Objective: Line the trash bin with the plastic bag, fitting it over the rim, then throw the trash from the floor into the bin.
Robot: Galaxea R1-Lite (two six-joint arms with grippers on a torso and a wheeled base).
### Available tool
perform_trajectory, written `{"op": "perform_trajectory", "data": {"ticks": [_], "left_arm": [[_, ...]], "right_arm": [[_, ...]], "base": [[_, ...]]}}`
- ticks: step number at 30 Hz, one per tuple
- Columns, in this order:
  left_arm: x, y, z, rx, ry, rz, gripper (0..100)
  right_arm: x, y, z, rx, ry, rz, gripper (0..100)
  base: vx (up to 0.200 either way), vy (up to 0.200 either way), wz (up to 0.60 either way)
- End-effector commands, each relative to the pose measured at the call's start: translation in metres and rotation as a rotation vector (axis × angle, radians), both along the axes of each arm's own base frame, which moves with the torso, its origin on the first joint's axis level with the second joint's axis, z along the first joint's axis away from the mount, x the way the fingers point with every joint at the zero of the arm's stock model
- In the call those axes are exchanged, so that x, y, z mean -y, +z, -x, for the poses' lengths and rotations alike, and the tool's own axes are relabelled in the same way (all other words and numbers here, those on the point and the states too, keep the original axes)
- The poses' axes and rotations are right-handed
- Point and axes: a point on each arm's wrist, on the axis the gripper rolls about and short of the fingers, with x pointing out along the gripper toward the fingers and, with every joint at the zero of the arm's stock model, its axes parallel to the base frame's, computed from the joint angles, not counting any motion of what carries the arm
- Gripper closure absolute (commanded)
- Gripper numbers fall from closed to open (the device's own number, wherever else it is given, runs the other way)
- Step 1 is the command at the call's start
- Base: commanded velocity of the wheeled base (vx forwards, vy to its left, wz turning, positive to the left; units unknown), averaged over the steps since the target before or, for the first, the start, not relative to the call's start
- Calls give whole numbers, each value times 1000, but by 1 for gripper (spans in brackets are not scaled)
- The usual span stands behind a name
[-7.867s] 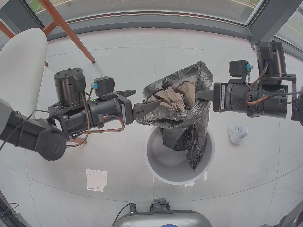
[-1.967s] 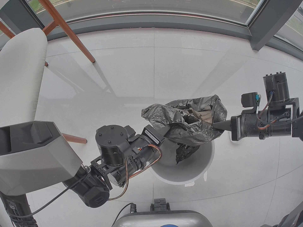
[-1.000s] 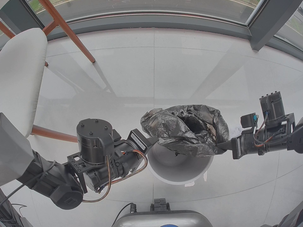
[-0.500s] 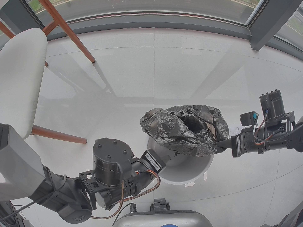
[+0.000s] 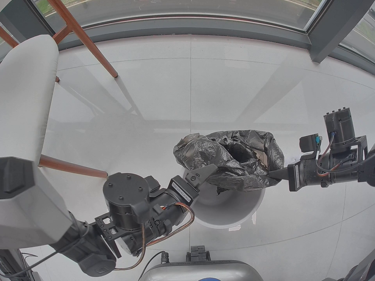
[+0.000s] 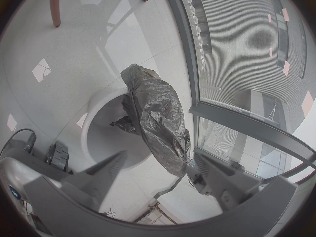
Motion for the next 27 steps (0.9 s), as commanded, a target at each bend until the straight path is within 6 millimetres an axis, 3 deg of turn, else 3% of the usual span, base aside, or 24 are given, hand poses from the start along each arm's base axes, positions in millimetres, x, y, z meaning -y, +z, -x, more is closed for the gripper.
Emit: {"op": "perform_trajectory", "data": {"ticks": [1,5,10,17,18,20,21,27], "left_arm": [[12,-33,-24,-9,29,-23,0],[22,-38,-39,7,42,-7,0],[19,-18,-68,81,97,62,0],[19,-5,-77,92,108,72,0],[20,-1,-78,90,108,74,100],[20,3,-78,90,108,80,100],[21,13,-77,99,104,93,100],[25,14,-71,94,84,91,100]], "right_arm": [[-2,7,-2,24,4,-9,100],[-2,8,-2,31,5,-11,100],[-3,7,-2,28,8,-9,100],[-3,5,-2,21,8,-6,100],[-3,5,-2,21,8,-6,100],[-3,5,-2,21,8,-6,100],[-3,5,-3,21,8,-6,100],[-5,5,-2,22,16,-4,100]], "base": [[0,0,0],[0,0,0],[0,0,0],[0,0,0],[0,0,0],[0,0,0],[0,0,0],[0,0,0]]}}
